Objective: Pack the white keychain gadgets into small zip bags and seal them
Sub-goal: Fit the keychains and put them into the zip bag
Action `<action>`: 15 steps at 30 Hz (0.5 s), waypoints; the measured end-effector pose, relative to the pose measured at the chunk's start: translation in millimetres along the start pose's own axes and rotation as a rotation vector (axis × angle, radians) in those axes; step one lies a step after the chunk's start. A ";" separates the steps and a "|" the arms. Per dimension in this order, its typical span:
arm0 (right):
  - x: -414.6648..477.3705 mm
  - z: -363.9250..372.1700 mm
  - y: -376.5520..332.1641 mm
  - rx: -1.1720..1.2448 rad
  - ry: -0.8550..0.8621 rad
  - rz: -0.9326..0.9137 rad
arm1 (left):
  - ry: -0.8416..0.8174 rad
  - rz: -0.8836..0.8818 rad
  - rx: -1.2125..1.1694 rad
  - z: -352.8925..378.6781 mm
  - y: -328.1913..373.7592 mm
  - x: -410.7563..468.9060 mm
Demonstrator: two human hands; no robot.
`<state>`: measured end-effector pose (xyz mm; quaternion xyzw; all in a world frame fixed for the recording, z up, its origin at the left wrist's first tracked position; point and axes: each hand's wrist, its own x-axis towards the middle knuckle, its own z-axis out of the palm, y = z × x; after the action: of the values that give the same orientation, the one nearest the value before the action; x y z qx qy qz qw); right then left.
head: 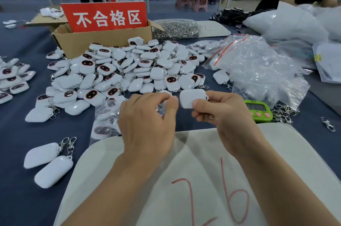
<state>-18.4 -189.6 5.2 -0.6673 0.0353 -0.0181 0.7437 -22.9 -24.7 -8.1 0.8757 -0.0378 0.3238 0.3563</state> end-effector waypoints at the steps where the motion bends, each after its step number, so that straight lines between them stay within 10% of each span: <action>1: 0.4 0.0 0.5 -0.044 0.056 -0.007 | -0.041 0.021 0.142 0.4 -1.1 0.7; 6: 1.9 2.3 6.8 -0.292 0.258 -0.085 | -0.294 0.009 0.509 3.0 -1.9 2.8; 15: -2.6 36.1 17.1 -0.448 0.055 -0.277 | -0.120 0.102 -0.016 -6.7 8.1 -1.4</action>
<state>-18.7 -151.7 -7.9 -0.8130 -0.0329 -0.1296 0.5667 -30.0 -26.6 -0.5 0.8874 -0.1062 0.2883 0.3436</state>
